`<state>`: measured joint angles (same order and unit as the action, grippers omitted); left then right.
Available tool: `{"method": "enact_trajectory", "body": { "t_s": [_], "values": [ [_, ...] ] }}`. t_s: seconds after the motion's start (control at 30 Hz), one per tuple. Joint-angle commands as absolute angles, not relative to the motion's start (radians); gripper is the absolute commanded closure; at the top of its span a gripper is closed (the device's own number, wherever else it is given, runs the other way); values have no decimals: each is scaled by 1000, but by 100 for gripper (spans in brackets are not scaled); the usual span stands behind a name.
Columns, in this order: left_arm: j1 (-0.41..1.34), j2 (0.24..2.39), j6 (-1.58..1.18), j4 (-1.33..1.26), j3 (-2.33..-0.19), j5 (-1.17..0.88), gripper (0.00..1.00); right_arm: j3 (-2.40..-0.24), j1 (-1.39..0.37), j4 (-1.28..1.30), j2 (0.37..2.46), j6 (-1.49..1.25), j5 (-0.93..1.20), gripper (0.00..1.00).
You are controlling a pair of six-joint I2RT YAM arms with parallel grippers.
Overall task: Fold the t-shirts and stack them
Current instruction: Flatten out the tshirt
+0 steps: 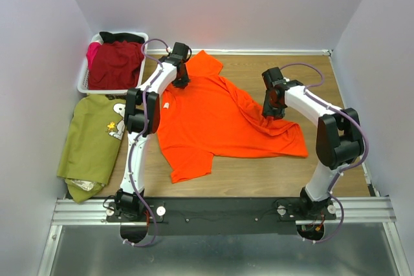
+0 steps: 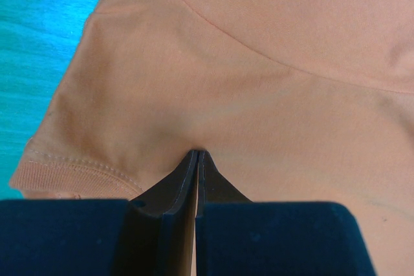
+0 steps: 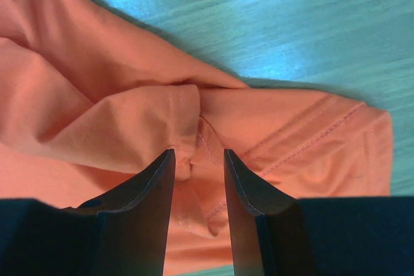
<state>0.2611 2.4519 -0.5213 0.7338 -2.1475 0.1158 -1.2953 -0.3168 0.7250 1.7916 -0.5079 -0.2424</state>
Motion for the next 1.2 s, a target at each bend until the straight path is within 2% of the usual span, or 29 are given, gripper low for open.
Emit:
{"method": "enact_trajectory", "body": {
  "t_s": [0.0, 0.77, 0.87, 0.9, 1.0, 1.17],
  "values": [
    [242, 2507, -511, 792, -2138, 110, 87, -1269, -314, 634, 1802, -506, -198, 55],
    [239, 2508, -511, 799, -2134, 117, 88, -1192, -308, 580, 1838, -514, -144, 61],
    [236, 2508, -511, 802, -2137, 118, 88, -1192, -308, 575, 1848, -518, -138, 70],
    [236, 2507, -511, 804, -2137, 120, 88, -1195, -308, 575, 1845, -518, -140, 82],
    [232, 2508, -512, 807, -2137, 124, 88, -1209, -308, 578, 1832, -522, -161, 99],
    [226, 2503, -515, 810, -2138, 129, 88, -1256, -307, 620, 1792, -511, -221, 99]
  ]
}}
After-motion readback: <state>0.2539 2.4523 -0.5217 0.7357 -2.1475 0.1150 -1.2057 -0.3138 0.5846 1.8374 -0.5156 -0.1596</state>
